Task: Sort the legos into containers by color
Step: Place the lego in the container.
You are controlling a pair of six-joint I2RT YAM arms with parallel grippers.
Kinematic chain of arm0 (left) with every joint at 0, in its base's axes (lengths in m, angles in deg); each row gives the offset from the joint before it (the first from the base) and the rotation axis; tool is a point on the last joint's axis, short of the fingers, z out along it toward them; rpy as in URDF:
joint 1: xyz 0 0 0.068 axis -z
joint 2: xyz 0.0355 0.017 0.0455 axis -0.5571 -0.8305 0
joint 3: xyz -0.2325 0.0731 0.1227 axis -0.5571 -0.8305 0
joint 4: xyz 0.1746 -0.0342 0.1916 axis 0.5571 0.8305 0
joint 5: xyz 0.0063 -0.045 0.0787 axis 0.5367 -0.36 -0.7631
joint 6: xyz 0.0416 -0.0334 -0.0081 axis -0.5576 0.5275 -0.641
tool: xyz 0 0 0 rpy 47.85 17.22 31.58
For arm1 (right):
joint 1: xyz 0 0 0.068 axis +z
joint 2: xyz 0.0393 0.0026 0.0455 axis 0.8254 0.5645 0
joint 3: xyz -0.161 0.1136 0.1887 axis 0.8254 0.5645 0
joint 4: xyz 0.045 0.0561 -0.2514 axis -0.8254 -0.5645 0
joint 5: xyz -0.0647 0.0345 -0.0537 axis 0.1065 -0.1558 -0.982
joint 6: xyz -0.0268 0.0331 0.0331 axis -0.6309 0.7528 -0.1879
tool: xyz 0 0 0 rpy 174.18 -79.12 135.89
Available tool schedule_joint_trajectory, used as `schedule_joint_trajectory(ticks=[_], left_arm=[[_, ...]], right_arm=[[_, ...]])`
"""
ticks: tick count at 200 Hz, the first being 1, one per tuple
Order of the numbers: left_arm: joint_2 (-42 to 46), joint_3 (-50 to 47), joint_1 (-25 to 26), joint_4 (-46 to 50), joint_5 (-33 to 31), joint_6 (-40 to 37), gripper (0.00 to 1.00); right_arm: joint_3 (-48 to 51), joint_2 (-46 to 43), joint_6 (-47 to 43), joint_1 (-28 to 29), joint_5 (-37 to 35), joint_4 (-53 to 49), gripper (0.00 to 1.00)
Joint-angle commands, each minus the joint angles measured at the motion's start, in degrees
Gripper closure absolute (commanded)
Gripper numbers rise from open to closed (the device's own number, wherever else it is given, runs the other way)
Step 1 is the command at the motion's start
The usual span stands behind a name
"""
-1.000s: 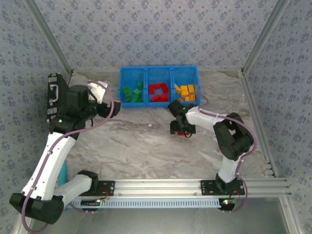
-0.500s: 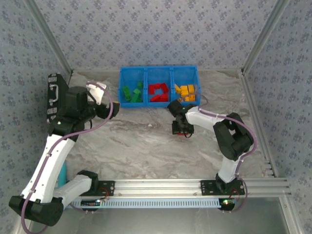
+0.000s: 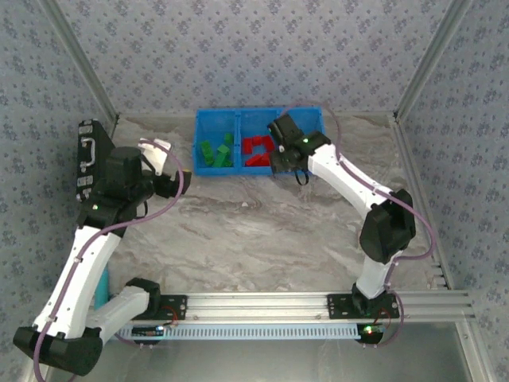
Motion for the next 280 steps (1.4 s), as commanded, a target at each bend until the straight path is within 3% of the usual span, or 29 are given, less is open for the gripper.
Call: schedule_joint_trajectory(ticks=[1,77,139,176,248,280], left_arm=[[1.42,0.10,0.01,0.99,-1.08,-1.26,0.03],[5.38,0.84,-0.16,2.42,-2.04,-0.29,0.04],[5.64,0.22,-0.25,3.79,-3.35,-0.52,0.04],[4.59,0.13,-0.25,3.26,-2.76,-0.36,0.04],[3.16,-0.84,-0.21,0.21,-1.90,2.94,0.03],[3.90,-3.30,-0.23,-2.71,-4.81,4.27,0.03]], right_arm=[[-5.74,4.07,-5.84,-0.40,-3.28,1.62,0.44],[-28.71,26.77,-9.73,-0.99,-0.29,6.54,0.44],[-42.06,39.18,-9.40,-2.12,3.18,6.93,0.42],[-41.32,38.50,-9.52,-2.31,3.38,7.28,0.34],[-29.69,29.11,-12.64,-1.50,2.93,12.31,0.19],[-22.49,23.04,-13.07,-1.30,3.54,16.82,0.21]])
